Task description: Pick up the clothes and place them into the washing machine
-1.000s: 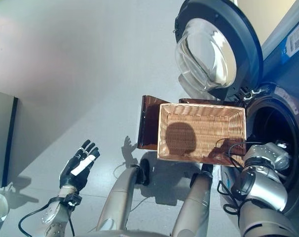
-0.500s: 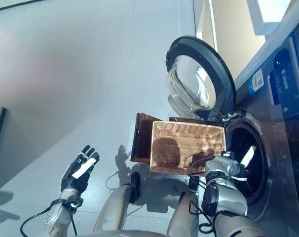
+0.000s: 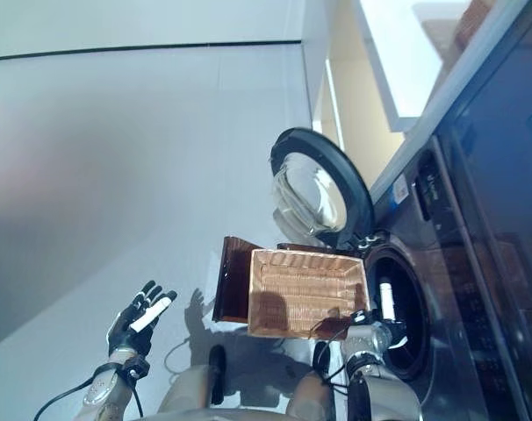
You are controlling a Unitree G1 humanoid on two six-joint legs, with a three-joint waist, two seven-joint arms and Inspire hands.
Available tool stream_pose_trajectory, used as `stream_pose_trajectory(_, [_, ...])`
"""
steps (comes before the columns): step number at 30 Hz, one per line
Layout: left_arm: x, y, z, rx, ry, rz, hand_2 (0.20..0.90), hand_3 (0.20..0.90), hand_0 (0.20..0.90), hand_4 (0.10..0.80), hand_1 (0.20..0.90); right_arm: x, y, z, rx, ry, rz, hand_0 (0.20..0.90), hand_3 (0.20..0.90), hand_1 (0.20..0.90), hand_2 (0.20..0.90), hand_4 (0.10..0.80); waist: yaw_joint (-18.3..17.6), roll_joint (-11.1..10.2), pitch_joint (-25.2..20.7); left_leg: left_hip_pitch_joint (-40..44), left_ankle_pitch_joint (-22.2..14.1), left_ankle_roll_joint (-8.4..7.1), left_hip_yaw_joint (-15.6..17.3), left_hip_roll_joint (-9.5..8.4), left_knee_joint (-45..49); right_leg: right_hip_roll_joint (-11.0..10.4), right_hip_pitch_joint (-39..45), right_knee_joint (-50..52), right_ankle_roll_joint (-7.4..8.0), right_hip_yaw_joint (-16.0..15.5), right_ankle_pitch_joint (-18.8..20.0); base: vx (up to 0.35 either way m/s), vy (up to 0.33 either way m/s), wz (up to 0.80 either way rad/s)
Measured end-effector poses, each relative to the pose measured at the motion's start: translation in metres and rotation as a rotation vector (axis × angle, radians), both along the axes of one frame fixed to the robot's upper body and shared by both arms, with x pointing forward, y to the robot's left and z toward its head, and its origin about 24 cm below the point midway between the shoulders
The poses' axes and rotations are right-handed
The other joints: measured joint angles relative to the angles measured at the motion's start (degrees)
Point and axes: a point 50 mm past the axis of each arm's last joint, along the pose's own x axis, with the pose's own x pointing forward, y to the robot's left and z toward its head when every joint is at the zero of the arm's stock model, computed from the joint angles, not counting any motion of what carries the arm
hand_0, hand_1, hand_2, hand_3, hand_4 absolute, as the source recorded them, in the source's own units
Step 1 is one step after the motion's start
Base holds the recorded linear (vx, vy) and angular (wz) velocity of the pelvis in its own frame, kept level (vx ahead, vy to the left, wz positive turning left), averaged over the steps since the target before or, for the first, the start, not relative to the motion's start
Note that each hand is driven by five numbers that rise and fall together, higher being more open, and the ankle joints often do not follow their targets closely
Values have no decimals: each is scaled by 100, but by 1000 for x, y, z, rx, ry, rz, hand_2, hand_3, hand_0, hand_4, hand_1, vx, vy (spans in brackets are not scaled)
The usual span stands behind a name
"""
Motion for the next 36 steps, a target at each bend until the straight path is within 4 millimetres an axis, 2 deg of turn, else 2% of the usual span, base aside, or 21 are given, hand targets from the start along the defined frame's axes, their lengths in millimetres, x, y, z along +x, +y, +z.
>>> stream_pose_trajectory(4, [0,-1,0,3,-5,16,900,900,900,800,900,-14,8,-9,-71,53,213,900,900,900,900,800,-8,-44,-38,411,24,-44,37,34,-191,65,363,-128,-39,-1,18,84,4,-7])
stream_pose_trajectory(6, [-1,-1,-1,10,-3,23,900,900,900,800,900,-21,14,-12,-125,81,360,900,900,900,900,800,-23,-84,-220,528,62,-67,94,54,-350,83,404,-183,-46,2,12,72,5,-11])
stream_pose_trajectory(9, [-1,0,-1,18,-4,29,900,900,900,800,900,-27,23,-15,-168,109,486,900,900,900,900,800,-72,-131,-295,795,161,-101,109,55,-560,124,600,-244,-56,7,43,62,4,-5])
stream_pose_trajectory(12, [-9,2,-6,36,33,39,900,900,900,800,900,-41,28,-21,-197,153,594,900,900,900,900,800,-129,-220,-704,957,321,-148,155,120,-925,182,609,-352,-72,-1,40,71,23,-4])
stream_pose_trajectory(15, [-17,2,-13,58,80,36,900,900,900,800,900,-55,28,-26,-240,214,671,900,900,900,900,800,-145,-226,-828,1287,537,-194,139,129,-1391,246,798,-438,-87,-44,53,39,8,5])
stream_pose_trajectory(20, [-22,-2,-17,50,101,39,900,900,900,800,900,-78,27,-35,-222,290,680,900,900,900,900,800,-162,-159,-955,1513,780,-239,115,207,-1833,320,906,-552,-70,-157,72,30,-1,5])
stream_pose_trajectory(26, [-24,-9,-19,30,108,45,900,900,900,800,900,-81,35,-37,-217,294,735,900,900,900,900,800,-153,-64,-930,1677,828,-251,127,237,-1936,361,1099,-707,-93,-162,106,12,6,0])
stream_pose_trajectory(36, [-30,-8,-21,35,125,62,900,900,900,800,900,-79,37,-36,-225,289,752,900,900,900,900,800,-146,-14,-941,1691,829,-251,127,234,-1935,360,1112,-709,-68,-162,125,0,0,0])
